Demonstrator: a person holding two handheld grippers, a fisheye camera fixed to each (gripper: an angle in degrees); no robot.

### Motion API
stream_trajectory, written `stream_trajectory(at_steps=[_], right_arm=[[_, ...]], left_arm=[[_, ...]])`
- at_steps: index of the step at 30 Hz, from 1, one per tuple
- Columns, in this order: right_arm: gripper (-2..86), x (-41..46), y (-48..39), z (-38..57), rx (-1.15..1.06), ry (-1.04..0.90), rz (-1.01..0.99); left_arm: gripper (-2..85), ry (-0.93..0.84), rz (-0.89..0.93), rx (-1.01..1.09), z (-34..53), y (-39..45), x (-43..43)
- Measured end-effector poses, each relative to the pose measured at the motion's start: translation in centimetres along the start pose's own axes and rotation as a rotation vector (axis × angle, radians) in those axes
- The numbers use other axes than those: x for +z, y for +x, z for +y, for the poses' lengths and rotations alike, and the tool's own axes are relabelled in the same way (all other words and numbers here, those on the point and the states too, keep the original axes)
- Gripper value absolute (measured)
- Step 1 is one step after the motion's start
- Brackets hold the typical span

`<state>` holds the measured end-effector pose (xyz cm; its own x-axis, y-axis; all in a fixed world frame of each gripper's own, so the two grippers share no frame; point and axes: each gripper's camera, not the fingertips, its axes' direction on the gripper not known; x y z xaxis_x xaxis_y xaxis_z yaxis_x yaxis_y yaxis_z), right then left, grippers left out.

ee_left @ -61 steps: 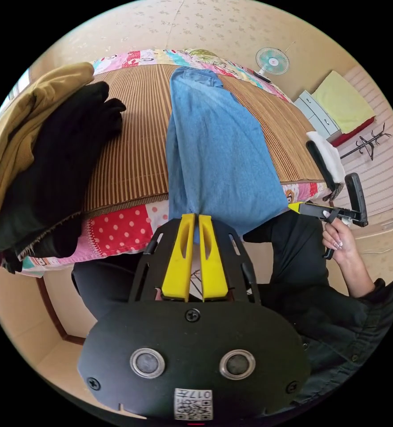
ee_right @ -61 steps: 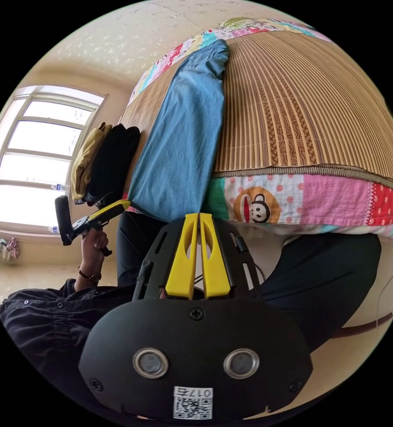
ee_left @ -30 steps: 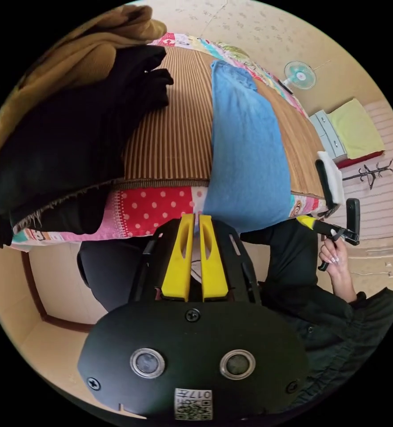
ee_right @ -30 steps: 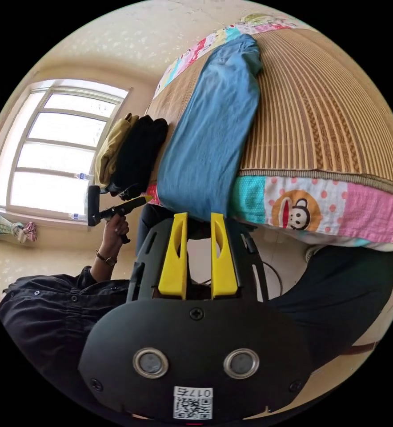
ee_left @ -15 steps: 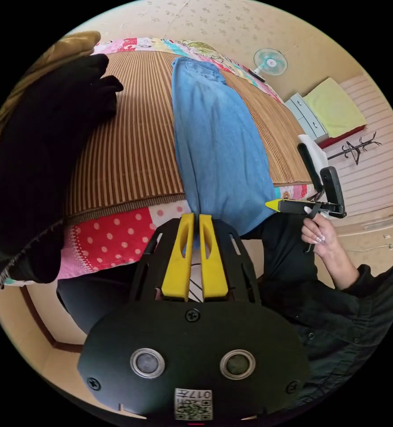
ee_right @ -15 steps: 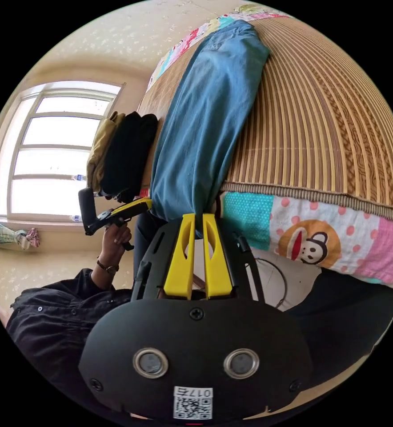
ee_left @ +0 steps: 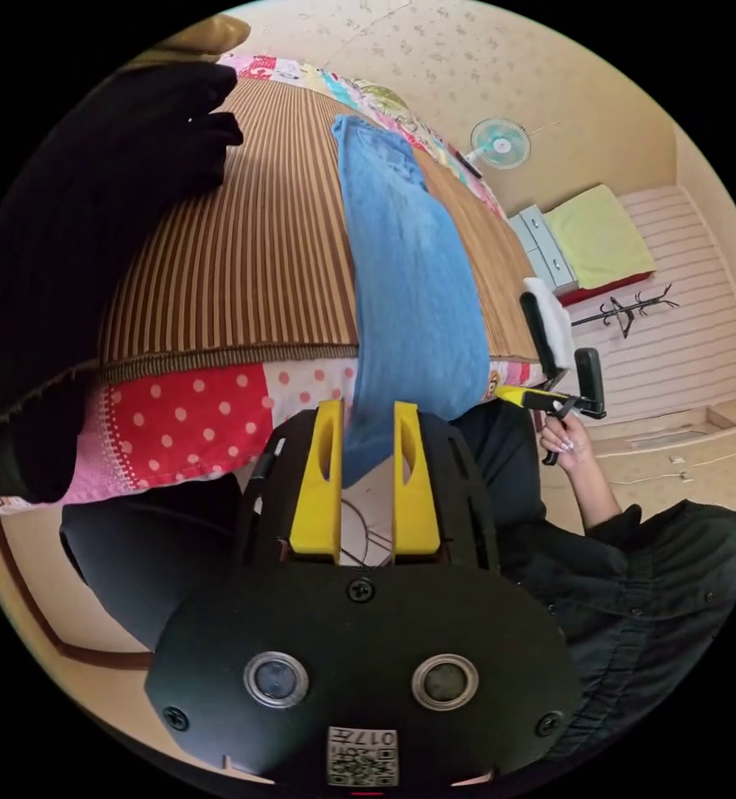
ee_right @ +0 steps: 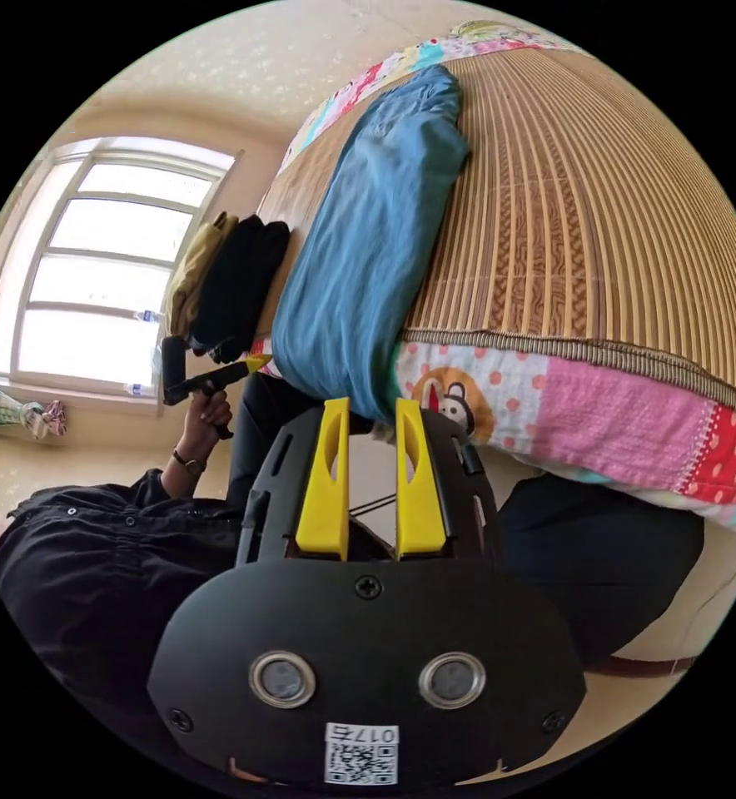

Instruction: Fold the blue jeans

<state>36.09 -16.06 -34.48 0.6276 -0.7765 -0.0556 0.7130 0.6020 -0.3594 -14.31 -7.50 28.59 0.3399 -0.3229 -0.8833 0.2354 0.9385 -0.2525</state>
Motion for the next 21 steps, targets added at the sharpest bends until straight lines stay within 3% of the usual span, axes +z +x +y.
stream_trajectory(at_steps=[5, 9, 12, 17, 21], right_arm=[[8.4, 3.7, -0.5, -1.6, 0.0, 0.014, -0.043], [4.6, 4.3, -0.4, -1.1, 0.025, 0.022, -0.029], [3.6, 3.4, -0.1, -0.2, 0.009, 0.01, -0.053], [3.8, 2.1, -0.8, 0.5, -0.052, -0.044, 0.051], [6.2, 0.2, -0.2, -0.1, -0.042, 0.03, -0.003]], left_arm=[[9.8, -0.037, -0.032, -0.015, -2.8, -1.2, 2.0], [1.5, -0.057, 0.044, 0.022, -1.9, -1.8, 2.3], [0.3, -0.074, 0.048, -0.013, -0.6, -2.3, 2.8], [2.2, -0.149, 0.027, 0.035, -0.1, -1.3, 4.1], [8.6, -0.004, 0.114, 0.002, -0.6, -3.3, 2.2]])
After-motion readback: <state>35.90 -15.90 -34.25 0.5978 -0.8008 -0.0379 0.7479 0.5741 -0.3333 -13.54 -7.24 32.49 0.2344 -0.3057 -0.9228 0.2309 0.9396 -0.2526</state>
